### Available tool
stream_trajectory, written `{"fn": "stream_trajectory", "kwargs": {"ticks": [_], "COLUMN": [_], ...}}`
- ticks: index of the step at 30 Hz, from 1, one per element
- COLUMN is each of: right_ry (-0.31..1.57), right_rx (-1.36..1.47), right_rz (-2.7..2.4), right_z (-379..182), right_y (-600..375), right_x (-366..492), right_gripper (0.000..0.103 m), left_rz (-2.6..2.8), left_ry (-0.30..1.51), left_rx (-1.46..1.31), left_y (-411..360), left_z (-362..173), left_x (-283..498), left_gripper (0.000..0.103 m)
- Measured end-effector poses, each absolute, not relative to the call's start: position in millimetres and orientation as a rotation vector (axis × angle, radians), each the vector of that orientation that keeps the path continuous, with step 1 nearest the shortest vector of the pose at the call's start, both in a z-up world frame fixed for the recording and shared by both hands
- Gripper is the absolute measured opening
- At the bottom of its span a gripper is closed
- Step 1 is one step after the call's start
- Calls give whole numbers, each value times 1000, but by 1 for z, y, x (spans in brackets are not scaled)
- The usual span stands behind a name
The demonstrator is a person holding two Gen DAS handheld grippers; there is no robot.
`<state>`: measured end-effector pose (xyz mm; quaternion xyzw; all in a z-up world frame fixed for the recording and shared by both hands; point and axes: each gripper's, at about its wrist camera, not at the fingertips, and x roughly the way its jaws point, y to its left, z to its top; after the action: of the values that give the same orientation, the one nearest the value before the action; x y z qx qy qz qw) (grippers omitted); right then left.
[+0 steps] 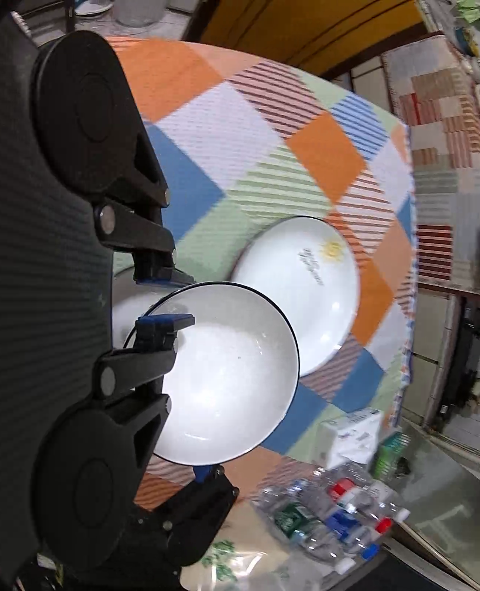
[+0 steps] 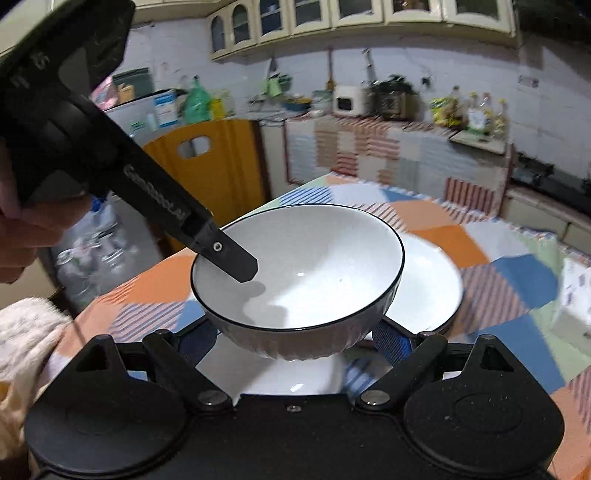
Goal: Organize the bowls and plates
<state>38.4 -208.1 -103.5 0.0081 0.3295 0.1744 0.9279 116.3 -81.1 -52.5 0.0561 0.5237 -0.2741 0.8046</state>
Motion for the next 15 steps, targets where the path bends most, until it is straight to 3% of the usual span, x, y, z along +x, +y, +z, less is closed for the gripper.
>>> {"fn": "stream_trajectory", "kwargs": {"ticks": [15], "right_ry": [791], "right_rx": [71], "right_rz": [461], "right_z": [-120], "right_y": [-207], "right_x": [32], "right_gripper": [94], "left_rz": [-559], "left_ry": [1247], "left_rx": [133], "left_y": [-78], "left_z": [-83], "left_x": [111], "left_gripper": [12]}}
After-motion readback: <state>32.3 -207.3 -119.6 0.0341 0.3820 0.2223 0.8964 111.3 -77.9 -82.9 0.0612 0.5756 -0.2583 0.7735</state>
